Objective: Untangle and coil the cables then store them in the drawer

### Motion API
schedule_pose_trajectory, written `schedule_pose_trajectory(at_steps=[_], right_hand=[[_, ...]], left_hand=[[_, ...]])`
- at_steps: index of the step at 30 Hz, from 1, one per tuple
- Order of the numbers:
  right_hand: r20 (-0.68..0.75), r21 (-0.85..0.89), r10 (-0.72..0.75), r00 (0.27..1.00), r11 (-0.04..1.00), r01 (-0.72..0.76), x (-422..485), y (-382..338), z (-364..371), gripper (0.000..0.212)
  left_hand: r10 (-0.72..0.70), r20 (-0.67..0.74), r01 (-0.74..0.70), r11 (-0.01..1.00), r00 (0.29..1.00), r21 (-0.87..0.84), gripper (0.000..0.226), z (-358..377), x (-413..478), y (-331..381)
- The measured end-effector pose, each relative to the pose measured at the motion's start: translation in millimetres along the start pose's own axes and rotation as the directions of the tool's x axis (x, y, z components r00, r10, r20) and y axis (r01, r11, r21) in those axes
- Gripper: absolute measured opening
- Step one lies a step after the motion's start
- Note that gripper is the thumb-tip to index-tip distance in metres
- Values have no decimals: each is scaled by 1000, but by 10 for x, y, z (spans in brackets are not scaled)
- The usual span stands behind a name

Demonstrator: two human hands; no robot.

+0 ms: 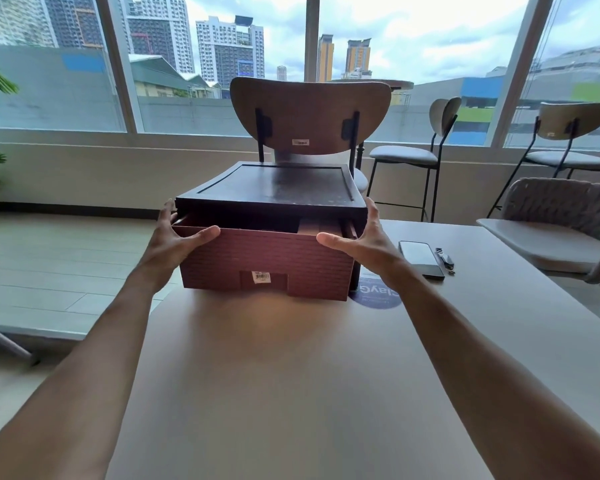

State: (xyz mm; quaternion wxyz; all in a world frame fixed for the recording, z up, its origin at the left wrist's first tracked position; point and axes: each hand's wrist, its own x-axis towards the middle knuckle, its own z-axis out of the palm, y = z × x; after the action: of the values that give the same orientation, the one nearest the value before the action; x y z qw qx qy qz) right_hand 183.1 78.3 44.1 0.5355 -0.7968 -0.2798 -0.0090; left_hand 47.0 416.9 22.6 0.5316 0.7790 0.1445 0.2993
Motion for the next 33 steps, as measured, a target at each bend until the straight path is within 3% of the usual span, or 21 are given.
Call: schedule_pose_trajectory(at_steps=[5, 8, 14, 17, 23, 29, 31, 33], right_hand=[[-49, 83, 20, 999, 996, -16, 88, 107, 103, 126], [-122, 112, 34, 992, 994, -20, 140, 130, 159, 109], [-306, 83, 1, 952, 996, 26, 217, 214, 240, 72], [-375, 8, -72, 924, 997, 81, 278, 260, 282, 60], [-489, -69, -181, 853, 983, 169, 323, 359, 406, 58], [-456, -30, -115, 883, 993, 114, 225, 305, 441, 60], [-401, -39, -50, 915, 999, 38, 162, 334, 399, 56], [-247, -63, 115, 962, 989, -134, 2, 373, 331, 57]], left_hand=[[-17, -74, 4, 984, 997, -179, 84, 233, 13, -11], [-43, -178, 8, 981, 983, -194, 97, 354, 65, -66], [-80, -377, 75, 997, 923, -26, 110, 643, 104, -121], [-105, -444, 123, 992, 890, 12, 105, 708, 174, -170], [-97, -505, 143, 988, 858, 53, 90, 778, 236, -267], [-135, -449, 193, 977, 883, 85, 92, 768, 150, -284], [-173, -398, 241, 962, 901, 127, 95, 743, 74, -297], [-248, -339, 310, 940, 907, 142, 93, 697, -61, -267]])
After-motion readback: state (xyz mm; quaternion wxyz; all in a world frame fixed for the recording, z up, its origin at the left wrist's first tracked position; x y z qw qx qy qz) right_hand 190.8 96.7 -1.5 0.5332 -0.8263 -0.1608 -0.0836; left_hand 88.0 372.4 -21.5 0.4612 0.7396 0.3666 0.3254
